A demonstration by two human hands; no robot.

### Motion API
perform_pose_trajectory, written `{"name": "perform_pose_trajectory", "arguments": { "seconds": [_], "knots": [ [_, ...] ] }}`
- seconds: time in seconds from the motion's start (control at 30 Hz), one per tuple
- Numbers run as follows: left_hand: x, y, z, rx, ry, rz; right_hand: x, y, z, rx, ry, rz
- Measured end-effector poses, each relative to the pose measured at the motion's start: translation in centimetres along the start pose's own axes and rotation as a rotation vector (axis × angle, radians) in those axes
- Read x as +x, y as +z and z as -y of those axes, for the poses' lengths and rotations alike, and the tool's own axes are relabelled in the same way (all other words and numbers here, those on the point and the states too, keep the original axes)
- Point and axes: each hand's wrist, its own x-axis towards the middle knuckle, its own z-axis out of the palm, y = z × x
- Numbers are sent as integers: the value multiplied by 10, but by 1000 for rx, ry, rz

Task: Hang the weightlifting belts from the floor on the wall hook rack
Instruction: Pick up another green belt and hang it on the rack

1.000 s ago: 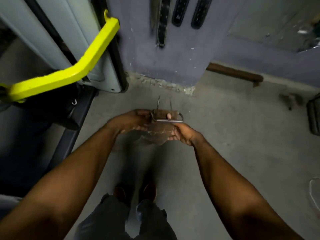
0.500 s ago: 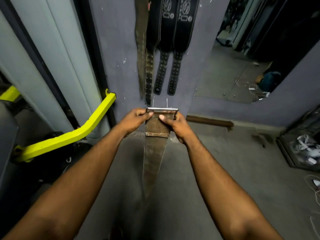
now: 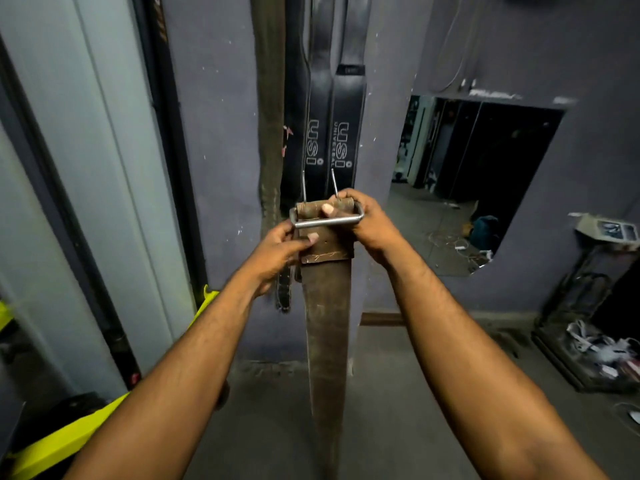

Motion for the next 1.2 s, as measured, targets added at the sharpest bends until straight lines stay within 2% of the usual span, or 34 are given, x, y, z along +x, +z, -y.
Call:
{"name": "perform_pose_trajectory", "arguments": {
  "seconds": [0.13,0.3,0.4,0.5,0.57,0.63,0.7,0.8,0.9,1.1,1.2],
  "knots": [
    [4,21,-8,30,-16,47,16,-16,60,38,-129,-115],
    [24,45,-60,-30,238,-132,37,-37,104,46,-234,-215],
    [36,50,-94,-40,296,-171,40,-48,92,14,-164,-181],
    [46,52,-123,-55,336,-210,36,-50,63,78,82,-72],
    [54,53,-139,-75,351,-247,36,-47,44,18,148,24],
    [61,52,-153,-102,356,-278,36,-40,36,-9,123,43],
    [65,48,-163,-75,366,-276,38,-34,34,34,51,-24],
    [67,38,-164,29,422,-184,41,-32,36,111,-25,-104],
    [65,30,-149,120,472,-144,44,-35,39,93,-27,-93],
    [66,32,-152,68,585,-304,42,-34,46,84,10,67],
    [68,36,-160,76,605,-337,38,-24,34,101,-28,-10]
  ]
}}
